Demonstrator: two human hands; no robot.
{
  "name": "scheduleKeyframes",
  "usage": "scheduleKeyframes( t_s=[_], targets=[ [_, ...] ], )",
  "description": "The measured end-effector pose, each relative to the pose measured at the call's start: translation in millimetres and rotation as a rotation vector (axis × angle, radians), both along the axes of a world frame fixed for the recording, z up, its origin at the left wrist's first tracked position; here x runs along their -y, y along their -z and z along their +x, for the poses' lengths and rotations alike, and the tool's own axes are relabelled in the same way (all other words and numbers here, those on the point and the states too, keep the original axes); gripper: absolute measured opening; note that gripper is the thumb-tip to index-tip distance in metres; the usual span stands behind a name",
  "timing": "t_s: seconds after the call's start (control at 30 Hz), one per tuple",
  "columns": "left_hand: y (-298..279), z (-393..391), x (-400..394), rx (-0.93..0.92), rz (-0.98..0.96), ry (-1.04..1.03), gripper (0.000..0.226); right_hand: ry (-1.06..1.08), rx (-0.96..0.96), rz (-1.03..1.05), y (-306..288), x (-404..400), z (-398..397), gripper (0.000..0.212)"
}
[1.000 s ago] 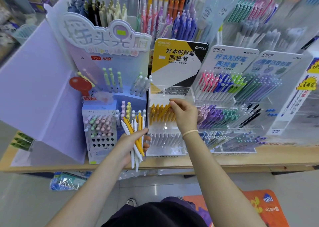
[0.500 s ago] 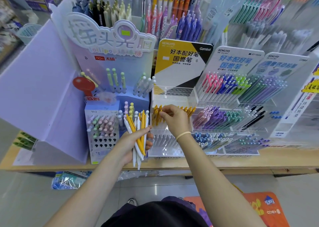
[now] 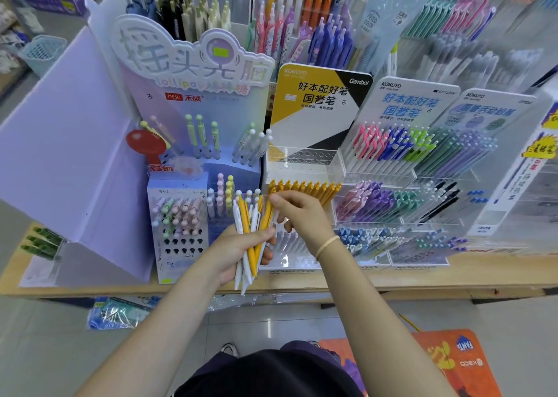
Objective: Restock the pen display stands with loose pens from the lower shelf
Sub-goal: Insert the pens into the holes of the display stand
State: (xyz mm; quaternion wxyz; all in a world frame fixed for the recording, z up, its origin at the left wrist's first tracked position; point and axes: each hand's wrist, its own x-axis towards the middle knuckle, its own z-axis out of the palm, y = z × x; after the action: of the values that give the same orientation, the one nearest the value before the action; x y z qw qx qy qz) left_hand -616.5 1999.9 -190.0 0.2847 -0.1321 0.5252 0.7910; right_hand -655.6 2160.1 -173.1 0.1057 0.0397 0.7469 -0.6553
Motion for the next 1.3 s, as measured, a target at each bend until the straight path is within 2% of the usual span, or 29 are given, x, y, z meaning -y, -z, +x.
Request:
scheduleKeyframes(
  t_s=[0.33,0.47,0.53,0.73,1.1,1.3],
  targets=[
    [10,4,-8,0.008,-0.03,0.004,0.017,0.287,0.01,-0.129,1,-20,6,0.013],
    [13,5,-9,0.019,-0.044,-0.036,0.022,0.223,0.058,-0.284,2,-22,8,0.006],
    [13,5,-11,0.041,-0.064,-0.043,0.025,0.236,0.037,-0.29,1,-24,8,0.003],
    [16,1,-11,0.13,-0.09,-0.144,0.024,0.456,-0.13,-0.205,-5,-39,-3,0.002],
    [15,-4,-12,0.097,-0.068,-0.167,0.011,0.372,-0.306,0.079,7,-27,-14,0.021],
    [13,-2,-7,0.067,-0.071,-0.133,0.018,0.351,-0.308,0.134,11,-23,-23,0.022]
  ],
)
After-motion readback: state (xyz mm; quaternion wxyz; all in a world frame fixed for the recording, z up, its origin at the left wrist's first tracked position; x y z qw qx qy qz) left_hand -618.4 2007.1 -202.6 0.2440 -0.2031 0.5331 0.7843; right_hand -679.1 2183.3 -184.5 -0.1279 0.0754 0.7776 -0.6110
